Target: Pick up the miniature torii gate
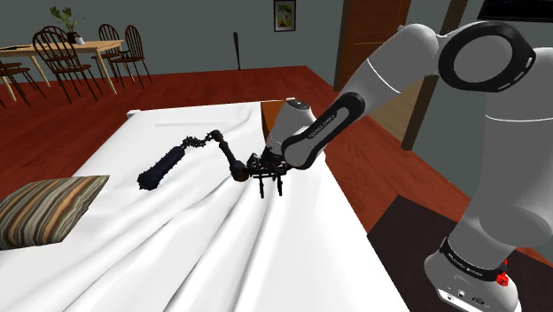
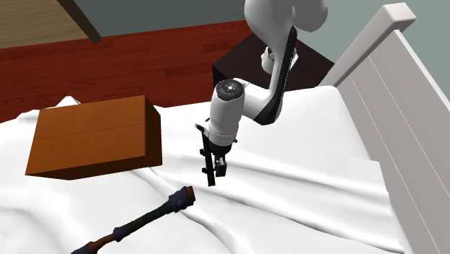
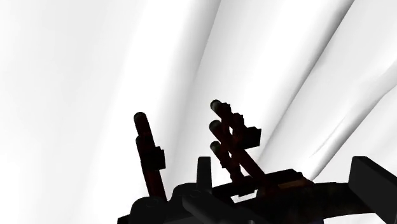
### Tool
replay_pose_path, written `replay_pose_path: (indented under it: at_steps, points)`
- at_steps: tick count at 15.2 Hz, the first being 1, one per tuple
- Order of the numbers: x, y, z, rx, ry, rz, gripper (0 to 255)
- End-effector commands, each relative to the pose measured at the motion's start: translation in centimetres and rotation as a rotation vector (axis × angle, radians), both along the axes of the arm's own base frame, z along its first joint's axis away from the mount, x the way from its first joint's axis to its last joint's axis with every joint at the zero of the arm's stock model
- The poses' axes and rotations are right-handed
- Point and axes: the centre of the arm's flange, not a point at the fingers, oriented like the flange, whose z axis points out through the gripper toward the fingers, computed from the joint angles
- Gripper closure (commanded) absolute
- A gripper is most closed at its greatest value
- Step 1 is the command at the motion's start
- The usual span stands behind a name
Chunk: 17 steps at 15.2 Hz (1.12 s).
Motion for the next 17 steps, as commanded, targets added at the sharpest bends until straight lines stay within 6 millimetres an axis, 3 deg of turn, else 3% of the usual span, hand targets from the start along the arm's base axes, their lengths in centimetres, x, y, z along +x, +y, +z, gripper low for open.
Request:
replay_pose_path:
  at_steps: [1, 4, 6, 7, 17]
  points:
    - [0.1, 0.0, -1.1, 0.001, -0.001, -0.002, 0]
    - [0.1, 0.0, -3.0, 0.001, -0.001, -0.002, 0]
    - [0.1, 0.0, -3.0, 0.001, -0.001, -0.002, 0]
    - [0.1, 0.1, -3.1, 0.001, -0.001, -0.002, 255]
    - [0.1, 0.0, -2.5, 0.001, -0.001, -0.002, 255]
